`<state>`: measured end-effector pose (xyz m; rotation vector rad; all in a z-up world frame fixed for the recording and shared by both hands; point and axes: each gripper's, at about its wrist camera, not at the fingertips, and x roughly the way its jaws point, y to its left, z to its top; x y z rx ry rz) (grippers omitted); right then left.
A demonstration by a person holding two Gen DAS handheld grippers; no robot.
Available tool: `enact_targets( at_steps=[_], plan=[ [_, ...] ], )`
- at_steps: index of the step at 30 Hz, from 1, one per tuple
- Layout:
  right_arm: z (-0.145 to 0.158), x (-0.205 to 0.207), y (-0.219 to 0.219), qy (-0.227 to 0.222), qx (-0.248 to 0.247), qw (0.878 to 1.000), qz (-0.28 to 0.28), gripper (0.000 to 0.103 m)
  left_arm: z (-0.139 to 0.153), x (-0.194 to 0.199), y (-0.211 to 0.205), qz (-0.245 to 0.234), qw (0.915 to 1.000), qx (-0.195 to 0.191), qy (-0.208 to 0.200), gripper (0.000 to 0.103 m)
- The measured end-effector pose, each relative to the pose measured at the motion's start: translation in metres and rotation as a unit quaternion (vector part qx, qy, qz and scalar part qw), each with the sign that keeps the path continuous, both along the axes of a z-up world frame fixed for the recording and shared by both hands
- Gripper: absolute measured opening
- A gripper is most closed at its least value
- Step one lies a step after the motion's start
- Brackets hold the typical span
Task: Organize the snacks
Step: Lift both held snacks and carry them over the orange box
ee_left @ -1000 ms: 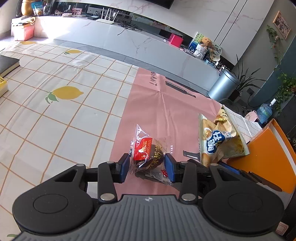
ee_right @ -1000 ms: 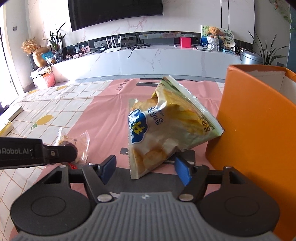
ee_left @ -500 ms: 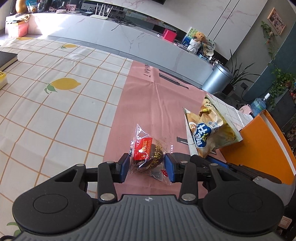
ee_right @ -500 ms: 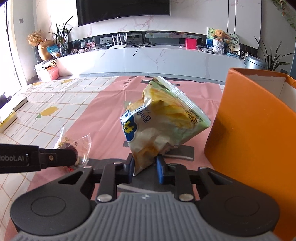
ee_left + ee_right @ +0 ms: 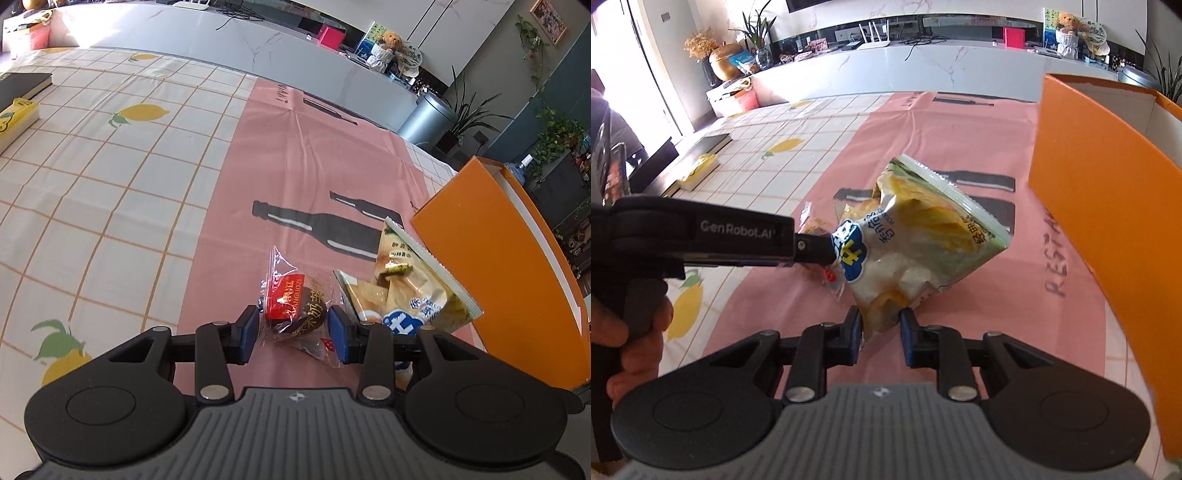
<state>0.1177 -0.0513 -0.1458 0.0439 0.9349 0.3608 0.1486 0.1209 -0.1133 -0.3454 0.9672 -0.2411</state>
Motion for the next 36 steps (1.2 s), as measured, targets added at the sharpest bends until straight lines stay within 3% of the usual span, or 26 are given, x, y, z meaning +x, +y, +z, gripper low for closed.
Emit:
enact_targets(
  at_steps=[7, 10, 13, 16, 19, 23, 24, 26, 31, 36],
  plan=[
    [-0.002, -0.033, -0.013, 0.007, -0.009, 1.0, -0.017, 0.02, -0.001, -0.025, -0.002, -0.013, 0.9999, -0.005, 0.004, 0.046],
    [0.004, -0.039, -0.018, -0.004, -0.013, 0.999, -0.032, 0.026, -0.002, -0.029, -0.002, -0.014, 0.9999, -0.003, -0.001, 0.046],
    [0.019, -0.043, -0.023, -0.033, -0.012, 0.998, -0.052, 0.033, -0.003, -0.029, -0.002, -0.015, 0.9999, -0.005, -0.005, 0.046],
    [0.037, -0.046, -0.03, -0.095, -0.006, 0.991, -0.093, 0.033, -0.004, -0.028, -0.001, -0.016, 0.9998, -0.008, -0.008, 0.046],
    [0.048, -0.035, -0.036, -0.125, 0.009, 0.984, -0.13, 0.033, -0.005, -0.029, -0.001, -0.018, 0.9997, -0.009, -0.01, 0.046],
    [0.037, -0.023, -0.032, -0.103, 0.021, 0.984, -0.141, 0.034, -0.006, -0.028, -0.001, -0.02, 0.9997, -0.013, -0.011, 0.046],
    [0.035, -0.024, -0.031, -0.106, 0.024, 0.984, -0.144, 0.038, -0.006, -0.028, -0.001, -0.02, 0.9996, -0.014, -0.012, 0.046],
    [0.032, -0.024, -0.027, -0.112, 0.017, 0.983, -0.147, 0.059, -0.006, -0.028, -0.001, -0.021, 0.9996, -0.015, -0.013, 0.046],
    [0.017, -0.012, -0.029, -0.091, 0.016, 0.982, -0.163, 0.063, -0.007, -0.027, 0.001, -0.021, 0.9995, -0.022, -0.011, 0.046],
    [0.005, -0.003, -0.037, -0.071, 0.054, 0.981, -0.174, 0.062, -0.008, -0.026, 0.001, -0.019, 0.9995, -0.024, -0.01, 0.046]
  ],
)
